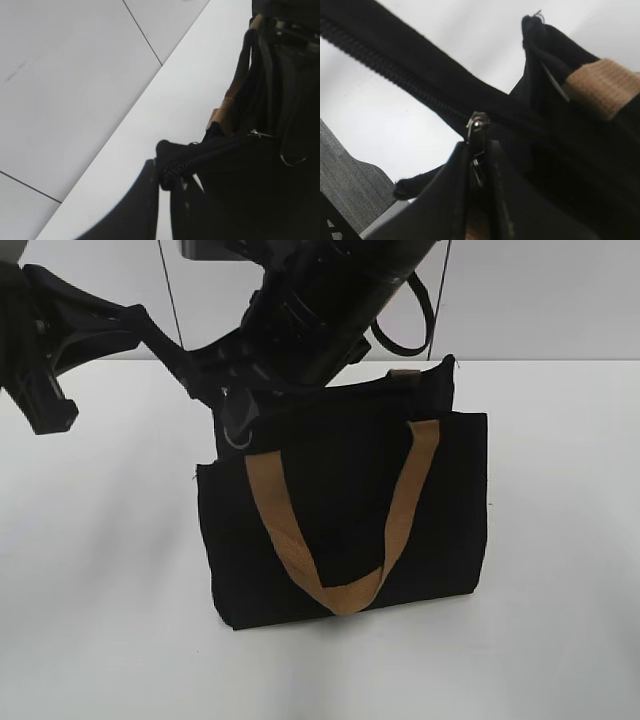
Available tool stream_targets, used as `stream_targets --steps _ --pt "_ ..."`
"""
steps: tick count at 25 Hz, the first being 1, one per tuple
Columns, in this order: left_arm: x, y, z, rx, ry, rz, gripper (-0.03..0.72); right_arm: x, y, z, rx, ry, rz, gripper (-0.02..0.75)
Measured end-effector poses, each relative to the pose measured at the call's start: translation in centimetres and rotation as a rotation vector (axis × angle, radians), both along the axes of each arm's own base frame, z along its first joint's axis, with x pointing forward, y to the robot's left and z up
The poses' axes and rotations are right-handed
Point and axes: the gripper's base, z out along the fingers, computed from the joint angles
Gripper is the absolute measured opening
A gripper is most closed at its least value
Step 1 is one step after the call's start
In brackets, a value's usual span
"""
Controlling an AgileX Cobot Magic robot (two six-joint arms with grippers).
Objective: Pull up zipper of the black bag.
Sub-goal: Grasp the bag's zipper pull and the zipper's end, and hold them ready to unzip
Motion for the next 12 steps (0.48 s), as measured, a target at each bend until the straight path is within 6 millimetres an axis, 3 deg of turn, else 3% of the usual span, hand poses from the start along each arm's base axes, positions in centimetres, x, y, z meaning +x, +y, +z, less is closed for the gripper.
stream_targets --steps 7,12 --pt "0.2 0.0 -0.3 -0.02 0.035 0.023 0.022 -0.7 -0.5 1.1 -0.004 0.007 0.016 0.064" --pt "0.2 0.2 -1.3 -0.044 0.17 0.078 0.022 -0.8 -1.4 1.4 -0.033 0.051 0.021 0.062"
